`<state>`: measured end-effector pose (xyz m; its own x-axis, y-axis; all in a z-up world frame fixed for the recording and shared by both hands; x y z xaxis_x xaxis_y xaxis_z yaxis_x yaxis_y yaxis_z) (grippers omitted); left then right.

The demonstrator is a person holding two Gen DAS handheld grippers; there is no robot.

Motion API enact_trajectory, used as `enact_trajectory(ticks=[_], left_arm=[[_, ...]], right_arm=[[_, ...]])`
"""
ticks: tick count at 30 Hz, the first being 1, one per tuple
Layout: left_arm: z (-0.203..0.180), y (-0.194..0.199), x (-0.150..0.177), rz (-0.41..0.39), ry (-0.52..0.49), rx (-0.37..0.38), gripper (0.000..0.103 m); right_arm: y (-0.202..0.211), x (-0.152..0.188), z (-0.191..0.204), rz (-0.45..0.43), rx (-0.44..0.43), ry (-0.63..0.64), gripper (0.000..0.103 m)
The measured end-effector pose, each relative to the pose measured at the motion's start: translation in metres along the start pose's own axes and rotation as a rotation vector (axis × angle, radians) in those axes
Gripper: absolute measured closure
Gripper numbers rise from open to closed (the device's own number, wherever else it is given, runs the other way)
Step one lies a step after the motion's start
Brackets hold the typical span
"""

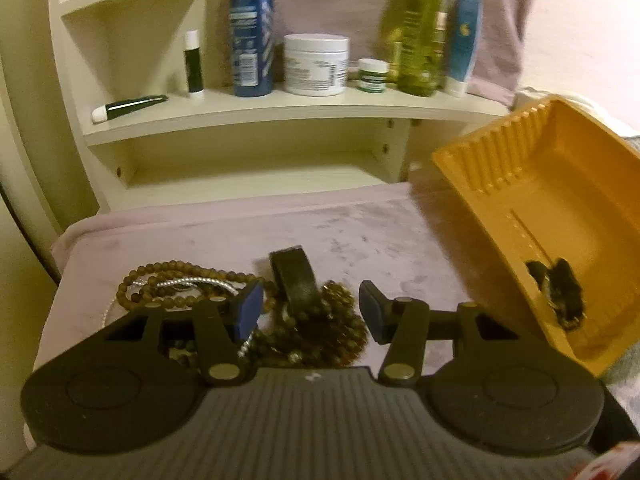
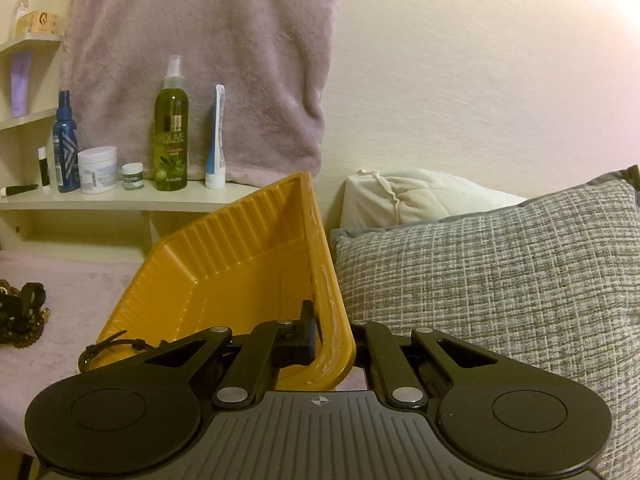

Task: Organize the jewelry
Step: 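Carry the wristwatch into the orange tray and open the left tool, then grasp the black rectangular piece with the left tool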

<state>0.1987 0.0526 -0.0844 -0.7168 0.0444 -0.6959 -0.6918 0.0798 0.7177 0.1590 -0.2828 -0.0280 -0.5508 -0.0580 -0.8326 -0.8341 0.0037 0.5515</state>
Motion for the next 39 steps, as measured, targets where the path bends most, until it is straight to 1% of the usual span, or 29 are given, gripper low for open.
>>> enact_trajectory(ticks=[2,4,7,9,12,16,25,28,35,39], left_arm=[[0.004,-0.007,-0.004,0.006,0.008,-0.006,0.056],[0.003,-0.016,-0.008,0.008,0.017,-0.014,0.066],[0.006,-0.028,-0.011,0.027,0.036,-0.013,0.066],[0.006,-0.037,-0.011,0.046,0.039,-0.014,0.068],[0.007,-0.044,-0.011,0.064,0.049,-0.005,0.08],[0.006,-0.044,-0.012,0.07,0.054,0.004,0.083],[0.004,-0.019,-0.029,0.006,0.054,0.046,0.085],[0.004,-0.013,-0.036,-0.015,0.041,0.042,0.085],[0.005,-0.005,-0.045,-0.036,0.031,0.048,0.085],[-0.004,0.001,-0.047,-0.04,0.012,0.068,0.085]], right_arm=[[-0.001,0.0,0.0,0.001,0.001,0.002,0.098],[-0.002,0.0,-0.001,0.002,0.001,0.003,0.098],[-0.003,0.0,-0.001,0.003,0.003,0.005,0.098],[-0.004,-0.001,-0.002,0.004,0.003,0.006,0.098],[-0.005,-0.001,-0.003,0.006,0.005,0.008,0.098],[-0.005,0.0,-0.002,0.005,0.004,0.01,0.098],[-0.005,-0.001,-0.002,0.0,0.002,0.014,0.098],[-0.005,-0.001,-0.002,-0.001,0.001,0.014,0.098],[-0.001,-0.001,0.0,-0.007,0.0,0.013,0.098],[0.0,-0.001,0.001,-0.009,0.001,0.011,0.098]])
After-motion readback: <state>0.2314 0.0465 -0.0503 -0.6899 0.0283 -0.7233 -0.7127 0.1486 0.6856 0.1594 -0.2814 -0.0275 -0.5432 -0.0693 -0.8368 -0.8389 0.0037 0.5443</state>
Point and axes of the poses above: each gripper's, at about its wrist camera, not at the fingertips, and y roughly against the way its jaws point, z to its left, x to its underside, the point moved 5 cm from there along -y, roughly the way its jaws point, and after that the axes turned 4 degrees about z, right-handed, at the moved point
